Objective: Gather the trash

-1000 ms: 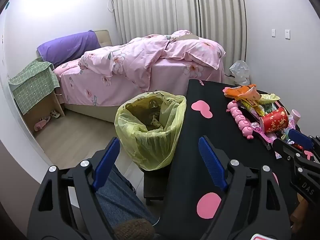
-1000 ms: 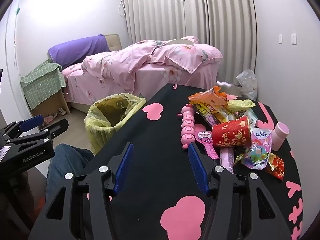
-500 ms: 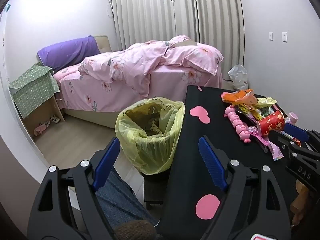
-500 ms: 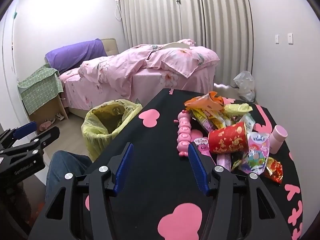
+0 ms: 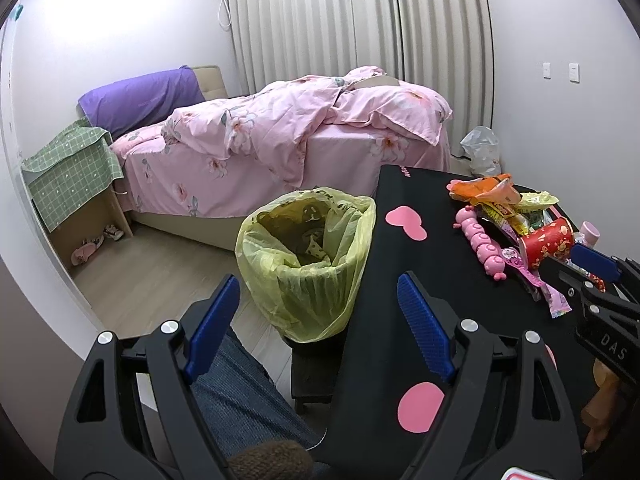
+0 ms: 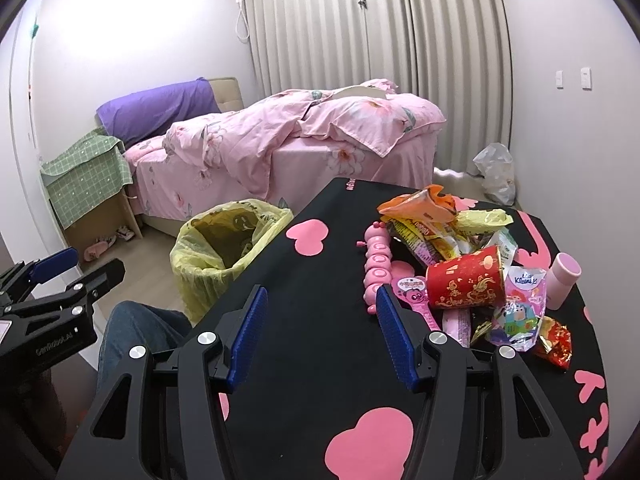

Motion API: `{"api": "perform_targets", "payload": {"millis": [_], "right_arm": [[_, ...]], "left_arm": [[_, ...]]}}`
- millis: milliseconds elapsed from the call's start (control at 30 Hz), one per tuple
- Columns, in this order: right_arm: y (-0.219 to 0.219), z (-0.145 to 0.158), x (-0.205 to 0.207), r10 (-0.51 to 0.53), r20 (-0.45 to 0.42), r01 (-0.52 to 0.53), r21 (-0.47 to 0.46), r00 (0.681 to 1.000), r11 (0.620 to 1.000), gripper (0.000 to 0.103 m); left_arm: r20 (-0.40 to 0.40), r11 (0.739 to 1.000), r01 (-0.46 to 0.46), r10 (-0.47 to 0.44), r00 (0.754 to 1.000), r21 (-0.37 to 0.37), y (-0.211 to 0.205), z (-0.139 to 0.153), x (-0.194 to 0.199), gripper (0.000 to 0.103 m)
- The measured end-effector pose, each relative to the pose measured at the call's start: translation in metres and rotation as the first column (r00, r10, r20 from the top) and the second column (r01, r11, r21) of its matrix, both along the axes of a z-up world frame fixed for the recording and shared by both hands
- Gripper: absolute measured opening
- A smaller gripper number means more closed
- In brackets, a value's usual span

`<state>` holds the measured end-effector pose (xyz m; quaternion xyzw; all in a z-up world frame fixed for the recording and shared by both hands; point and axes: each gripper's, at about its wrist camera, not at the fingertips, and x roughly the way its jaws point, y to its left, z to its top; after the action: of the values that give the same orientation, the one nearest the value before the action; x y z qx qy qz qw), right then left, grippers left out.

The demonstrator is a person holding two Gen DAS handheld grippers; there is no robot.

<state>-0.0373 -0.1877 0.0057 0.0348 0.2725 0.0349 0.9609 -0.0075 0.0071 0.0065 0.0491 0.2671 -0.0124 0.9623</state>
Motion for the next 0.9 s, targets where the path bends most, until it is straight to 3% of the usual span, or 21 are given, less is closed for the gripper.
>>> {"api": "perform_targets", "payload": {"millis": [900], "right_arm": [[0.0046,-0.0025,-0.0004,0.016,-0.009,-0.016,-0.011,1.000,1.000,0.054]], "left_arm": [[-0.008,1.000,-0.006,0.006,1.000,-0.004,0.0038,-0.0035,0.0004,0.077]]}}
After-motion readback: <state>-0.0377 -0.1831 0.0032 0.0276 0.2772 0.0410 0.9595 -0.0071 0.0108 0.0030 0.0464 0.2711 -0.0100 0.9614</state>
